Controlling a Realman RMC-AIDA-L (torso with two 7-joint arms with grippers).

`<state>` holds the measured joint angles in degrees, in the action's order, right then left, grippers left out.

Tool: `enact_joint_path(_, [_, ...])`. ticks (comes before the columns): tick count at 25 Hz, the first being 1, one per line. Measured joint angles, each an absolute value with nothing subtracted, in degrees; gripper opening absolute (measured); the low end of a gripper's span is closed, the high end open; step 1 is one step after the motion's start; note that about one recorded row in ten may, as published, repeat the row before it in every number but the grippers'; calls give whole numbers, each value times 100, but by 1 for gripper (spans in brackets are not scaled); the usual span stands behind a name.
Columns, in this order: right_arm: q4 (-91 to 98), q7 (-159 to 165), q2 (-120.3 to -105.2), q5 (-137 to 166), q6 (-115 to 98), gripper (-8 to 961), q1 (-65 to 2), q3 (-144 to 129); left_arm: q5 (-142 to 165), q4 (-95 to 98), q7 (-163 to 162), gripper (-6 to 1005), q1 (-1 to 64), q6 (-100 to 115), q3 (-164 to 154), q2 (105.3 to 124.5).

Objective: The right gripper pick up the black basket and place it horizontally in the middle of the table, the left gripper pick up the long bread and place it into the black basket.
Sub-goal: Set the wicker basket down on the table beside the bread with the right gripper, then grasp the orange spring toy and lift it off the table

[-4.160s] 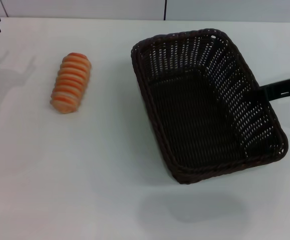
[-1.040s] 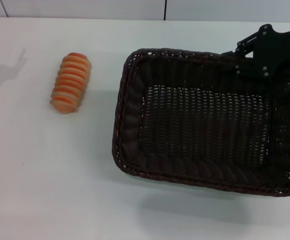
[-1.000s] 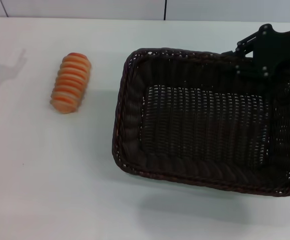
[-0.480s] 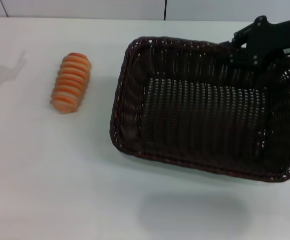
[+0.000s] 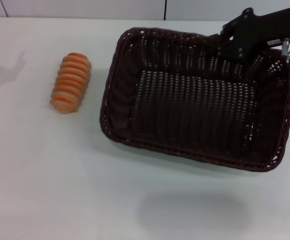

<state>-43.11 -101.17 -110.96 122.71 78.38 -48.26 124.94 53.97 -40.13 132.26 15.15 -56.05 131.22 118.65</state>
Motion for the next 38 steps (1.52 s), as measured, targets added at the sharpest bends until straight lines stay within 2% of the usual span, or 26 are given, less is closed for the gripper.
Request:
enact_joint_path(12, [-4447, -9769, -11145, 12318, 7932, 195, -4919, 12020, 5396, -4008, 13218, 785, 1560, -5607, 13065, 11864])
enact_joint_path(17, [-4474, -9626, -11144, 12370, 7833, 347, -4928, 11907, 5396, -4007, 13217, 785, 1567, -5607, 13052, 11866])
enact_joint_path(22, [-4639, -9544, -11197, 12399, 7653, 451, -4838, 11911, 5396, -4016, 13188, 785, 1561, -5607, 13003, 11875])
enact_joint_path(28, [-5232, -9494, -11416, 12429, 7452, 462, -4595, 11920, 5396, -4044, 13174, 785, 1535, -5607, 12944, 11870])
enact_joint_path(29, [-5678, -9454, -11549, 12405, 7367, 464, -4409, 11989, 5396, -4050, 13173, 785, 1534, -5603, 12919, 11867])
enact_joint_path(30, [-5678, -9454, -11549, 12405, 7367, 466, -4409, 11989, 5396, -4063, 13170, 785, 1532, -5595, 12867, 11862])
enact_joint_path(33, [-6894, -9304, -11876, 12124, 7182, 471, -3832, 12212, 5399, -4095, 13161, 785, 1525, -5547, 12755, 11851])
enact_joint_path(34, [-7730, -9150, -11946, 11511, 6978, 471, -3278, 12145, 5400, -4097, 13153, 785, 1525, -5541, 12752, 11848])
enact_joint_path(35, [-7730, -9150, -11946, 11511, 6978, 471, -3278, 12145, 5400, -4098, 13143, 785, 1524, -5533, 12751, 11845])
enact_joint_path(38, [-8371, -9297, -11919, 10063, 6799, 470, -2411, 11994, 5412, -4105, 13102, 784, 1521, -5528, 12758, 11834])
